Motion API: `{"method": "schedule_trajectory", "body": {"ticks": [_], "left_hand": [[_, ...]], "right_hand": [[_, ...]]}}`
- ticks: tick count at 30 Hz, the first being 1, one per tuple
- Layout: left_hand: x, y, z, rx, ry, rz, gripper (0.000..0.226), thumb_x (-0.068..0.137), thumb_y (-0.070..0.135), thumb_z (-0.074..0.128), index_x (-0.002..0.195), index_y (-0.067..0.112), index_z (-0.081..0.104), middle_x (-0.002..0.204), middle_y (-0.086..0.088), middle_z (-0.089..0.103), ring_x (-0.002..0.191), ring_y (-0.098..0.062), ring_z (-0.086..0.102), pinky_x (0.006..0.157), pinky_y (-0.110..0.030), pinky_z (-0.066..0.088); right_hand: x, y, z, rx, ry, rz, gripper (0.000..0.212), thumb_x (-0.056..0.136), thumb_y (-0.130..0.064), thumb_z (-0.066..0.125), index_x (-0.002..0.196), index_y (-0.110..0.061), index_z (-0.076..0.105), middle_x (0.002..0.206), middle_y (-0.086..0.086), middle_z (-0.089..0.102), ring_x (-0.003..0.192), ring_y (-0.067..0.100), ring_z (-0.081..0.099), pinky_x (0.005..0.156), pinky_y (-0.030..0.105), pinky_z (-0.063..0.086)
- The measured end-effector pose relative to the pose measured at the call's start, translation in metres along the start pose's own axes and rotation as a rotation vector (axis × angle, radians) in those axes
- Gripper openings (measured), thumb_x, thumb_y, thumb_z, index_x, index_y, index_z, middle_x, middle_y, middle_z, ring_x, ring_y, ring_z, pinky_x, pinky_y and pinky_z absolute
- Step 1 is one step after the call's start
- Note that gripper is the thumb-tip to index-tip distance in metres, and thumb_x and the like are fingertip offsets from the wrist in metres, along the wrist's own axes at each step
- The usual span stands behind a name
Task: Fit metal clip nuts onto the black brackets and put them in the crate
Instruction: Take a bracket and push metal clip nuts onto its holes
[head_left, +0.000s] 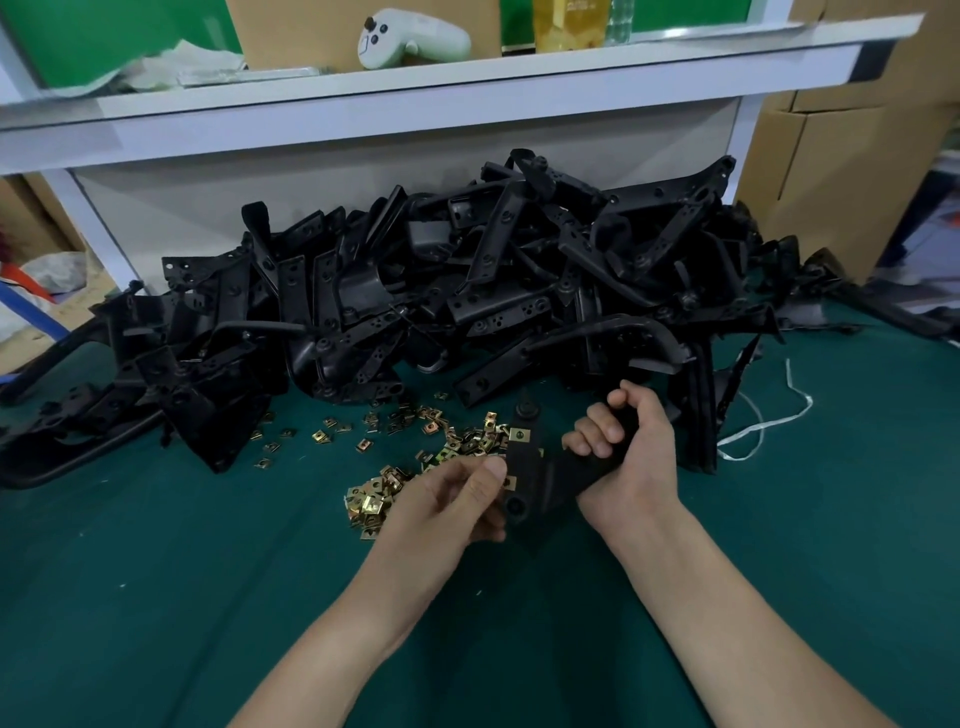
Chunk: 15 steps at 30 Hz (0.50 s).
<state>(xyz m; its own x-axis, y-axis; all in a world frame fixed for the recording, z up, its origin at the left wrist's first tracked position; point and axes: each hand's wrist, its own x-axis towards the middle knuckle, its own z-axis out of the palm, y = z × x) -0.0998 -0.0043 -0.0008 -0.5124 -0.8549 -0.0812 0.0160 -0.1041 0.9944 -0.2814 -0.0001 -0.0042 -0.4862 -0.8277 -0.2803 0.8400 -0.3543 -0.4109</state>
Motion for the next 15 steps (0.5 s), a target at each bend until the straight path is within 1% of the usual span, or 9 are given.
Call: {"method": "schedule_trajectory", "body": {"ticks": [2,4,6,9,11,12,15], "left_hand": [[-0.005,-0.001,0.003,0.185,0.022,0.044,0.041,0.086,0.061,0.056,0.099,0.026,0.072,0.07,0.009,0.066,0.065,-0.005,0.059,0.064,-0.015,0.049],[-0.01,-0.004,0.007,0.374,0.05,0.126,0.044,0.086,0.071,0.049,0.094,0.033,0.068,0.063,0.016,0.058,0.058,0.0,0.051,0.056,-0.012,0.04],[-0.012,-0.006,0.012,0.525,0.087,0.201,0.046,0.086,0.077,0.048,0.087,0.034,0.063,0.061,0.019,0.054,0.056,0.0,0.045,0.052,-0.015,0.036],[-0.012,-0.009,0.02,0.706,0.167,0.254,0.047,0.082,0.08,0.048,0.082,0.035,0.058,0.067,0.025,0.058,0.059,-0.001,0.051,0.053,-0.017,0.038],[-0.011,-0.01,0.022,0.748,0.216,0.269,0.047,0.081,0.079,0.05,0.08,0.033,0.057,0.07,0.018,0.061,0.063,-0.005,0.054,0.054,-0.02,0.042],[-0.011,-0.012,0.023,0.757,0.238,0.278,0.046,0.082,0.077,0.051,0.079,0.031,0.056,0.068,0.013,0.06,0.063,-0.007,0.055,0.056,-0.024,0.045],[-0.01,-0.015,0.024,0.794,0.29,0.303,0.043,0.087,0.067,0.055,0.075,0.026,0.055,0.059,0.007,0.053,0.055,-0.012,0.048,0.056,-0.031,0.045]], "right_hand": [[0.001,0.0,-0.001,0.013,0.009,0.0,0.032,0.091,-0.026,0.06,0.06,-0.021,0.053,0.049,-0.007,0.031,0.039,0.009,0.026,0.039,0.022,0.031],[0.002,0.001,-0.001,0.003,0.019,-0.011,0.032,0.091,-0.026,0.06,0.06,-0.021,0.053,0.048,-0.007,0.031,0.039,0.009,0.026,0.039,0.023,0.031],[0.003,0.001,-0.002,-0.004,0.016,-0.017,0.031,0.091,-0.027,0.059,0.062,-0.021,0.053,0.048,-0.007,0.032,0.04,0.009,0.026,0.039,0.023,0.032],[0.003,0.001,-0.002,-0.007,0.006,-0.029,0.029,0.091,-0.027,0.059,0.064,-0.02,0.052,0.049,-0.007,0.031,0.04,0.009,0.025,0.039,0.022,0.032],[0.002,0.002,-0.003,-0.023,0.003,-0.044,0.03,0.091,-0.027,0.058,0.063,-0.02,0.052,0.048,-0.007,0.032,0.04,0.01,0.025,0.039,0.023,0.032],[0.002,0.002,-0.003,-0.03,0.001,-0.049,0.03,0.091,-0.027,0.058,0.062,-0.02,0.053,0.048,-0.007,0.032,0.04,0.01,0.025,0.04,0.023,0.032],[0.001,0.006,-0.002,-0.051,0.004,-0.067,0.03,0.091,-0.027,0.058,0.062,-0.02,0.053,0.048,-0.006,0.032,0.04,0.01,0.025,0.04,0.023,0.032]]}}
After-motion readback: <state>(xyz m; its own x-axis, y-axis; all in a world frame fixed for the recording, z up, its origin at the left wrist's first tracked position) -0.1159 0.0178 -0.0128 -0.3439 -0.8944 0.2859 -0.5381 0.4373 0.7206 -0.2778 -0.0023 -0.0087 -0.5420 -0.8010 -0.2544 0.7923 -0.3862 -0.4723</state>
